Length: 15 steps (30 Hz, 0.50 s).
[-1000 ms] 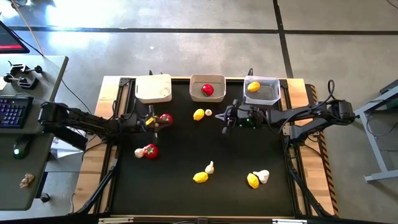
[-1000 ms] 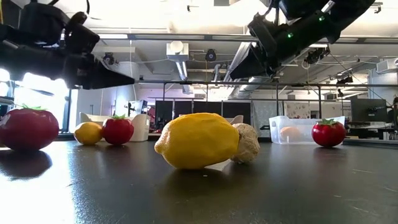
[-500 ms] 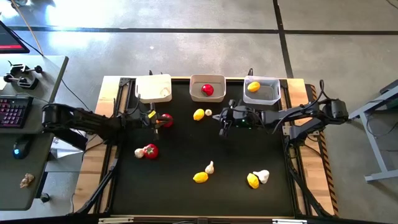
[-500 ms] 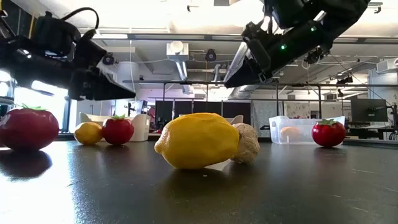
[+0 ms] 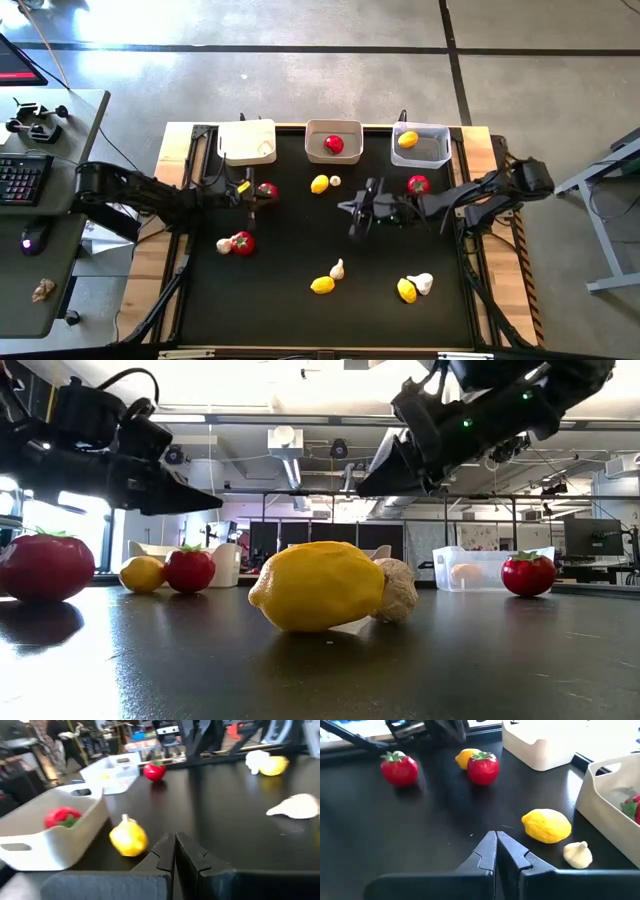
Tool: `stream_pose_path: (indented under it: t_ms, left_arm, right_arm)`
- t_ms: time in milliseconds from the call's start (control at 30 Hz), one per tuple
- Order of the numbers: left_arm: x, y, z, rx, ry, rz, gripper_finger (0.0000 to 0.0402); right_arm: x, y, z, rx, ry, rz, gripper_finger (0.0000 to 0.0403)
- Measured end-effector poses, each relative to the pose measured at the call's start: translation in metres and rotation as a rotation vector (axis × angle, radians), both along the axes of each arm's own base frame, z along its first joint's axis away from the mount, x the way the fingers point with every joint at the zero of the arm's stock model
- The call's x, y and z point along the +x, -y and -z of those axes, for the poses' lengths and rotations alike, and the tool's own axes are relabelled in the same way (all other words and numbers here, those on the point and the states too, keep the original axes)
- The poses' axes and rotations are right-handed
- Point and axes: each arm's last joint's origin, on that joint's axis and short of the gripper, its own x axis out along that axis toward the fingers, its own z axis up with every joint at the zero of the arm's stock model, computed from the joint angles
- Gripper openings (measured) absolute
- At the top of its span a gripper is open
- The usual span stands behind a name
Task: Sort produce into baskets
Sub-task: Put the top right tomato into the gray bin
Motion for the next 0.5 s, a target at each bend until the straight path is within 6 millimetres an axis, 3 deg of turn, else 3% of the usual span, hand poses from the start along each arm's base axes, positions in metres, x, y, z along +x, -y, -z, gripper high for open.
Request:
stream_pose_path:
  t_ms: [133,333,500]
  left_arm:
    - [0.004,0.005,-0.004,-0.027,0.021,0.049,0.0]
    - [0.006,0.007,-0.006,-0.055,0.029,0.074,0.0]
    - [0.006,0.006,-0.006,-0.062,0.031,0.071,0.0]
  right_arm:
    - [0.008,-0.004,0.0,0.025,0.014,0.026,0.0]
    - [0.021,0.002,-0.018,0.037,0.06,0.067,0.0004]
    - [0.028,0.035,-0.035,-0.026,-0.054,0.228,0.0044]
